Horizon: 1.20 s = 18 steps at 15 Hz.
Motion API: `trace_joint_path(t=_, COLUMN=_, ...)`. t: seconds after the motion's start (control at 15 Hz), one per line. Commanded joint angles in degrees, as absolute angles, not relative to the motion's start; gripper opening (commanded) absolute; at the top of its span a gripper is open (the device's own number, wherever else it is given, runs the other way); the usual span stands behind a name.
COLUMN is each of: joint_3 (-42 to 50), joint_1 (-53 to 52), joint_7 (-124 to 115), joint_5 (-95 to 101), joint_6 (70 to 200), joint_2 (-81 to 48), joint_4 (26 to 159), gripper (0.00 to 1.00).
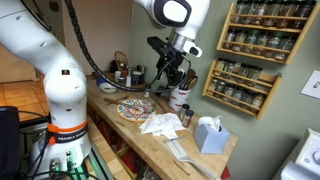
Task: Place the green spice bottle in the middle of the count
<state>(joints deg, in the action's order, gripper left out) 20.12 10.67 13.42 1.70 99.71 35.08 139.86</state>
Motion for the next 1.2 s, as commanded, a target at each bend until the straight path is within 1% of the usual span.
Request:
trace_joint_path(t=0.0, joint_3=18.0, joint_1=10.9, joint_7=13.9, joint_5=1.5, joint_6=100.1, joint_2=35.7, joint_4=139.4, gripper=1.00)
trace_joint_path(t=0.2, joint_3=12.2, joint_1=7.9, joint_7=13.7, joint_5=2.2, joint_6=100.2, joint_2=37.4, joint_4=137.8, gripper=1.00)
trace_joint_path(t=0.27, joint_3=8.5, joint_1=6.3, joint_7=12.0, joint_5=2.3, joint_6=99.1, joint_2=38.4, joint_4=136.9, gripper=1.00)
trace_joint_path(t=0.6, joint_3=-4.0, joint_1=-2.6, joint_7=10.3, joint_5=2.4, joint_6=98.4, joint_2=38.5, joint_4=130.5, gripper=1.00)
trace_joint_path(t=0.87, joint_3=-12.2, joint_1=-9.6, joint_7=10.8, joint_5=3.0, joint_6=99.6, joint_2=31.0, joint_4=120.1, gripper=1.00)
trace_joint_path(t=1.13, joint_3=-18.9, joint_1=-14.5, joint_7=12.3, joint_5=5.3, joint_6=100.7, joint_2=20.3, joint_4=109.8, gripper=1.00)
